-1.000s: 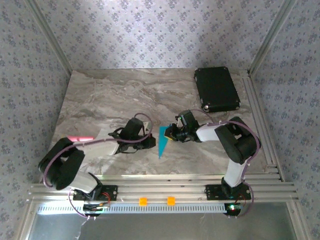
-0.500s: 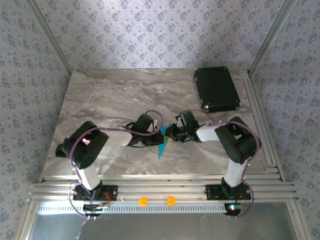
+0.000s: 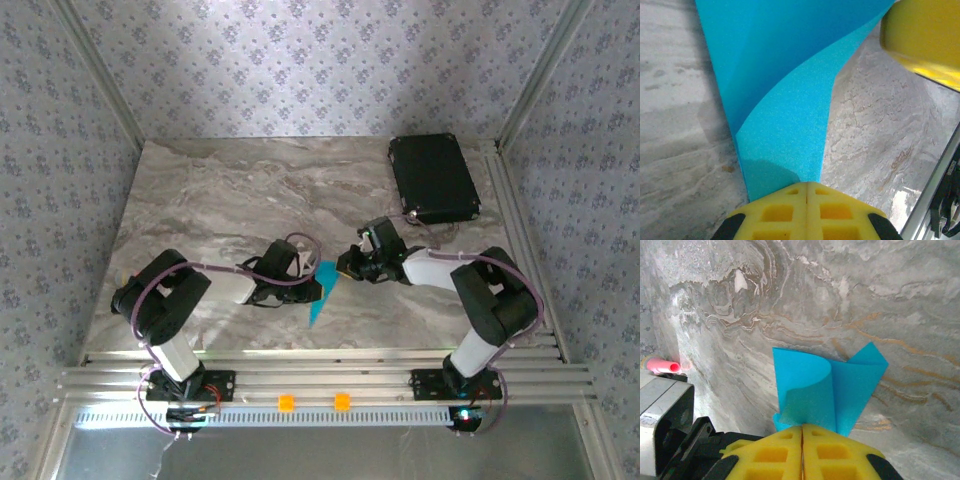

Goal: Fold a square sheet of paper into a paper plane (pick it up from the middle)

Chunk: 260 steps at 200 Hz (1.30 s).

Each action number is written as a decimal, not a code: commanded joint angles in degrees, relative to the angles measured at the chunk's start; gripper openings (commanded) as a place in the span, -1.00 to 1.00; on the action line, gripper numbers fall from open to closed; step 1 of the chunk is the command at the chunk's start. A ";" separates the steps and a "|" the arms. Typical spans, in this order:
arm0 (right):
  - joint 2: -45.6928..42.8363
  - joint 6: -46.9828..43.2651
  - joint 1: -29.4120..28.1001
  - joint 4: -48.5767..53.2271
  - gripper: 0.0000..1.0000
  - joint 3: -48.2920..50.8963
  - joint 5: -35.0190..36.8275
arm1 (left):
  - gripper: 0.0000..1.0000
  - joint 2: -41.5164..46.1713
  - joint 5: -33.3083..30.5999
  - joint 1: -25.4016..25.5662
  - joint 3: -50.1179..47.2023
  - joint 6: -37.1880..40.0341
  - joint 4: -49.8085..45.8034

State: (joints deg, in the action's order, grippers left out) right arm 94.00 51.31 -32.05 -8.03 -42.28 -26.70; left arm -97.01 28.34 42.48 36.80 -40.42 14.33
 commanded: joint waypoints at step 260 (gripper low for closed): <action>3.25 -1.98 1.09 0.81 -0.81 -4.56 0.27 | -1.00 -1.35 -1.97 0.46 -2.24 3.08 -12.49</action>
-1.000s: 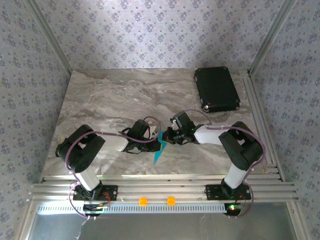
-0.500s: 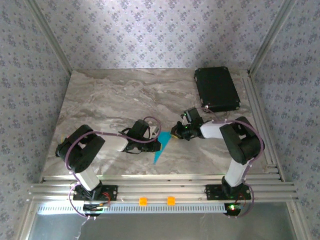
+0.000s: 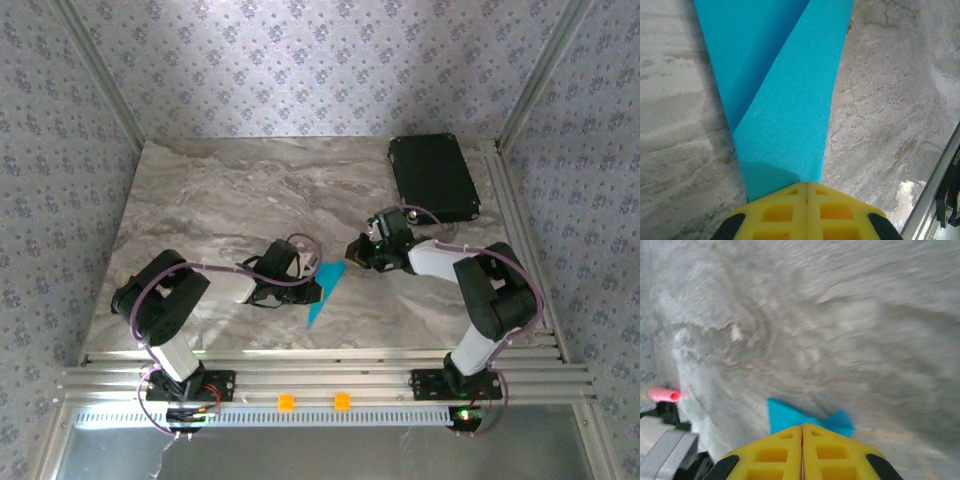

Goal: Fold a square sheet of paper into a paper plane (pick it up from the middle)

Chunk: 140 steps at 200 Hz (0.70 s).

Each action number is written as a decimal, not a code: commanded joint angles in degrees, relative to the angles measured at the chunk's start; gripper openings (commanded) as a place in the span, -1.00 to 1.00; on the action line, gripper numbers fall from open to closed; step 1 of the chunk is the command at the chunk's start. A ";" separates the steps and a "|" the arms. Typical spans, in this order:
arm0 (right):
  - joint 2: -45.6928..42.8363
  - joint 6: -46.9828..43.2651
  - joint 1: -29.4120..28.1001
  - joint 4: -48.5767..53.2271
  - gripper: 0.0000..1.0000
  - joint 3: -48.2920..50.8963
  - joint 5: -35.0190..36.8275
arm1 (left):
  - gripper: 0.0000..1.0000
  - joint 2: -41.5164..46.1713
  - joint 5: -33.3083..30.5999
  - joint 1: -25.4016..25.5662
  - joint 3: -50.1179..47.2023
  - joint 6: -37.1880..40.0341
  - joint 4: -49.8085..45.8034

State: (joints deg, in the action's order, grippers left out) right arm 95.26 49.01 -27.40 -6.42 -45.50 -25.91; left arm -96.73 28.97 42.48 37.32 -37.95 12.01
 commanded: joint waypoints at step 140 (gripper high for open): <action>4.11 -0.92 3.59 -3.54 -0.81 -0.06 -2.68 | -1.00 -1.37 -2.52 0.48 -1.73 0.76 -10.67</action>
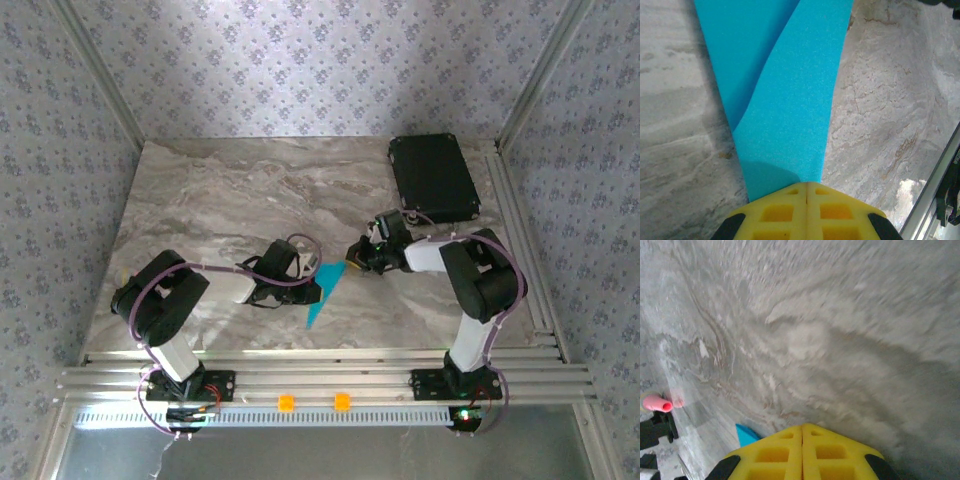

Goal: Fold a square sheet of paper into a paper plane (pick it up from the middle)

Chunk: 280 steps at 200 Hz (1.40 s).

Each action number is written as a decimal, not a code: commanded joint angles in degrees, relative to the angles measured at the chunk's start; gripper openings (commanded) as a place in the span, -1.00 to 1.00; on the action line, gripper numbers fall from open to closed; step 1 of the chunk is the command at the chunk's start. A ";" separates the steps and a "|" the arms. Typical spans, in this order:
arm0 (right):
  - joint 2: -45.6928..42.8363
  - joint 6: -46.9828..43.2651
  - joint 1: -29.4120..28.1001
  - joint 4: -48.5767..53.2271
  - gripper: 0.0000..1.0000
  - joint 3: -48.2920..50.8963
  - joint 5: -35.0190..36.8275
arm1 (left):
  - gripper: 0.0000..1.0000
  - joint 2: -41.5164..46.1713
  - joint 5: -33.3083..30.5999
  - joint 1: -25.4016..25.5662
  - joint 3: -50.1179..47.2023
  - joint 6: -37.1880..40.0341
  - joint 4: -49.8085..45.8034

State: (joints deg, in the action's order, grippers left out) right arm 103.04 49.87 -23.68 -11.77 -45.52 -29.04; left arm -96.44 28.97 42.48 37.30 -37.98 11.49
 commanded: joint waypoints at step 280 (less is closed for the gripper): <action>-0.61 1.48 -8.31 2.32 -1.00 5.60 3.20 | -0.96 -4.19 -6.36 5.09 7.83 -5.20 -7.72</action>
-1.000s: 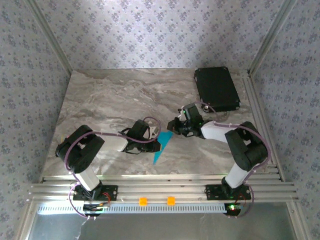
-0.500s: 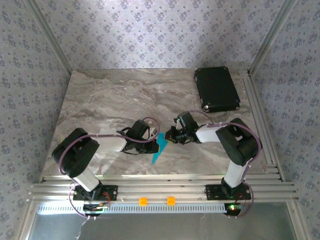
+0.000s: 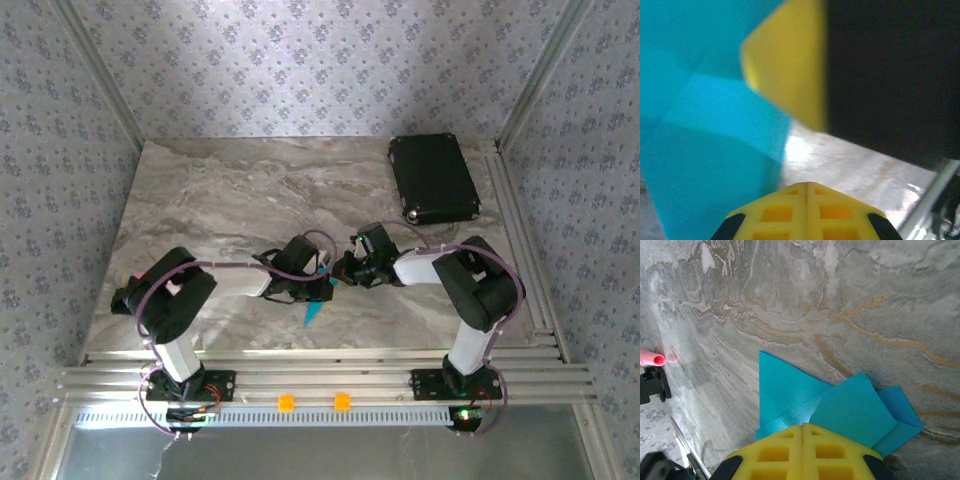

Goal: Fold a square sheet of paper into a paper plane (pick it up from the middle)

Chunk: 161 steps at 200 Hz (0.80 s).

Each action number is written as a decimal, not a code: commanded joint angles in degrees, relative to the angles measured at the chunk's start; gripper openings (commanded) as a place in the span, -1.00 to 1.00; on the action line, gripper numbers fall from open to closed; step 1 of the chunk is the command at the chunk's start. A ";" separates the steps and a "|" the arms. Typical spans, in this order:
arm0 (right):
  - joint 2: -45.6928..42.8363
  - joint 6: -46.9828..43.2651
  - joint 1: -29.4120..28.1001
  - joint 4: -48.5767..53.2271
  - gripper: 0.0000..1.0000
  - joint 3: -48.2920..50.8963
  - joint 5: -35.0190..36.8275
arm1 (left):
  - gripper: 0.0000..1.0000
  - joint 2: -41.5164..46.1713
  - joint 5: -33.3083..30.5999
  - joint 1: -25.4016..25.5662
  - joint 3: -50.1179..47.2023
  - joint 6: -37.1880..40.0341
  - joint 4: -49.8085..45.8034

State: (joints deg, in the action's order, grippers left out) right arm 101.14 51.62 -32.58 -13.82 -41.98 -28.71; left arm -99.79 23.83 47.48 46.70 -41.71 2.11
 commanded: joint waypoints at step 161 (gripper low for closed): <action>2.48 -1.19 1.19 4.95 -1.00 1.28 2.78 | -0.90 19.58 -3.74 2.43 -20.60 4.76 -13.76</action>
State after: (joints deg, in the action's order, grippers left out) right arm 101.25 51.57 -32.27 -14.24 -41.60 -29.87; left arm -82.11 22.15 49.25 29.52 -38.94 -1.54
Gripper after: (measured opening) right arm 0.052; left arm 0.050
